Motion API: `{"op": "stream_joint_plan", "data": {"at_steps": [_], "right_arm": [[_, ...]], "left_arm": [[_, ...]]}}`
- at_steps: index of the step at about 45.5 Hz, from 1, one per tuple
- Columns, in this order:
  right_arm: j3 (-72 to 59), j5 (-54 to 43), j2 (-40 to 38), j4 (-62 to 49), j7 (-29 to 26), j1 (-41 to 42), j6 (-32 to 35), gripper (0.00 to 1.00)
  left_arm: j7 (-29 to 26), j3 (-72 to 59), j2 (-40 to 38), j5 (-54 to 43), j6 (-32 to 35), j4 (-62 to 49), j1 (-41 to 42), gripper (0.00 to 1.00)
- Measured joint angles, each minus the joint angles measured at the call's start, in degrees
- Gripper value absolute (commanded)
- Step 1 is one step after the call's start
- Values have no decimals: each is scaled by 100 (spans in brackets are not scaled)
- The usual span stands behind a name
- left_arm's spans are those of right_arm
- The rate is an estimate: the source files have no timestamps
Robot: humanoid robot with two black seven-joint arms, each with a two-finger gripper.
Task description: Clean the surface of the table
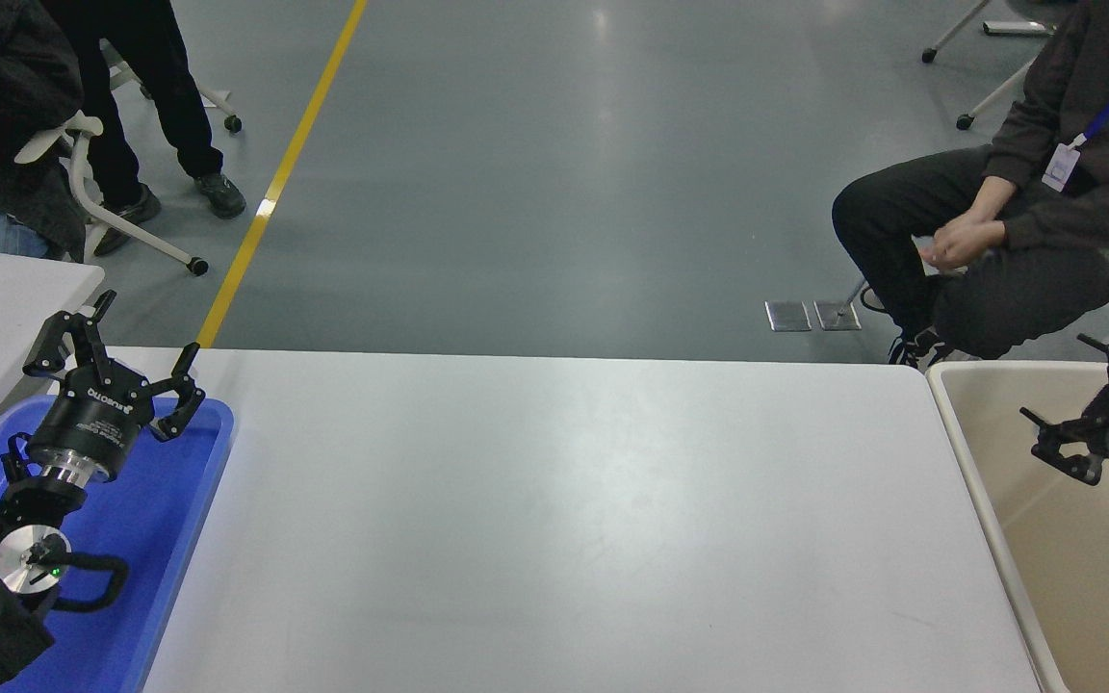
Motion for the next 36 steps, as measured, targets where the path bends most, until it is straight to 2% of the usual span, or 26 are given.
{"op": "stream_joint_plan", "data": {"at_steps": [9,23,36], "right_arm": [[527,-588,598,582,945,-209,-304,100],[665,-864,1184,601,1585,-190,-578,100],[129,-1162,1421,363,2066,128,-990,100]], "left_arm": [[0,0,0,0,0,0,0,100],[0,0,0,0,0,0,0,100],[0,0,0,2,0,0,0,100]]}}
